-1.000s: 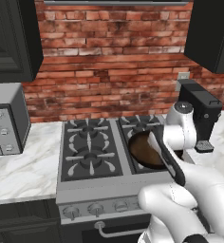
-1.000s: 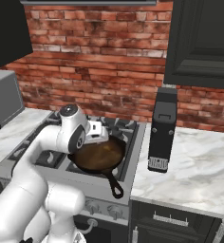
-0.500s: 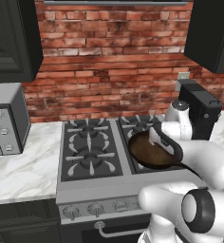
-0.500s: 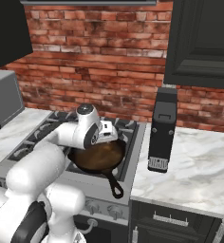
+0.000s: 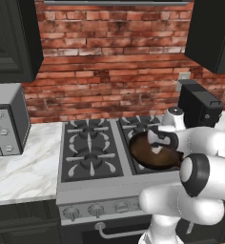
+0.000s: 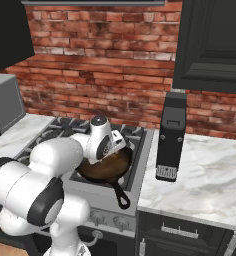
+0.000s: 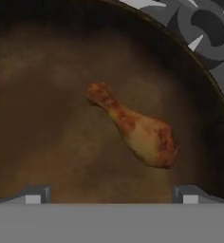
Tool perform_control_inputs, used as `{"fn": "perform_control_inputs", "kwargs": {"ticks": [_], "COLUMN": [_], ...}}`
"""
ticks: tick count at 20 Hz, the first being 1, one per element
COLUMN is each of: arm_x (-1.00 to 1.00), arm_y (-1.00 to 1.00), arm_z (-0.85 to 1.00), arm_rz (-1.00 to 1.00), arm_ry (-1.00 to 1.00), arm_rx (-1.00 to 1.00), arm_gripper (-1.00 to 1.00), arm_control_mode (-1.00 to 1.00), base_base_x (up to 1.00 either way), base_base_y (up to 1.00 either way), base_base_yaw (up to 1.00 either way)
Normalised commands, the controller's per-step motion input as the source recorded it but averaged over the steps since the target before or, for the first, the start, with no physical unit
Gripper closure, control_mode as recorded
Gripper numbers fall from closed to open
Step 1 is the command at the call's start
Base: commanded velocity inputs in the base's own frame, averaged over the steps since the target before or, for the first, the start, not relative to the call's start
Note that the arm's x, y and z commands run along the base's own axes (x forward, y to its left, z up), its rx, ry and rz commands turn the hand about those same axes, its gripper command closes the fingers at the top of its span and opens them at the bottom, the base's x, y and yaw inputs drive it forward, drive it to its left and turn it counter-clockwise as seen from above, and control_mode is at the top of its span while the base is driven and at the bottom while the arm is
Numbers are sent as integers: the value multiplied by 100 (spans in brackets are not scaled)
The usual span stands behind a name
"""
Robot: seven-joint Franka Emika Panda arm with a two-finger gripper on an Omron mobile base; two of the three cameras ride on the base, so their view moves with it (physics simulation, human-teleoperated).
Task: Take the chicken drumsticks from the pan and place one on each plate on the dining counter.
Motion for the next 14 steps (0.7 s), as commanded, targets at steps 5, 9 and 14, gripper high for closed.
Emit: {"fn": "perform_control_inputs", "kwargs": {"ticks": [5,9,14], "arm_x": [26,21,25], "arm_y": [-22,-13,0], "arm_z": [-10,-15,-29], "arm_rz": [36,31,26], "arm_ry": [2,0,0], "arm_rx": [-13,-13,-16], "arm_gripper": [-100,-100,-100], "arm_control_mode": [-100,-100,-100], "base_base_x": [0,0,0], "base_base_y": [0,0,0], "base_base_yaw": [0,0,0]}}
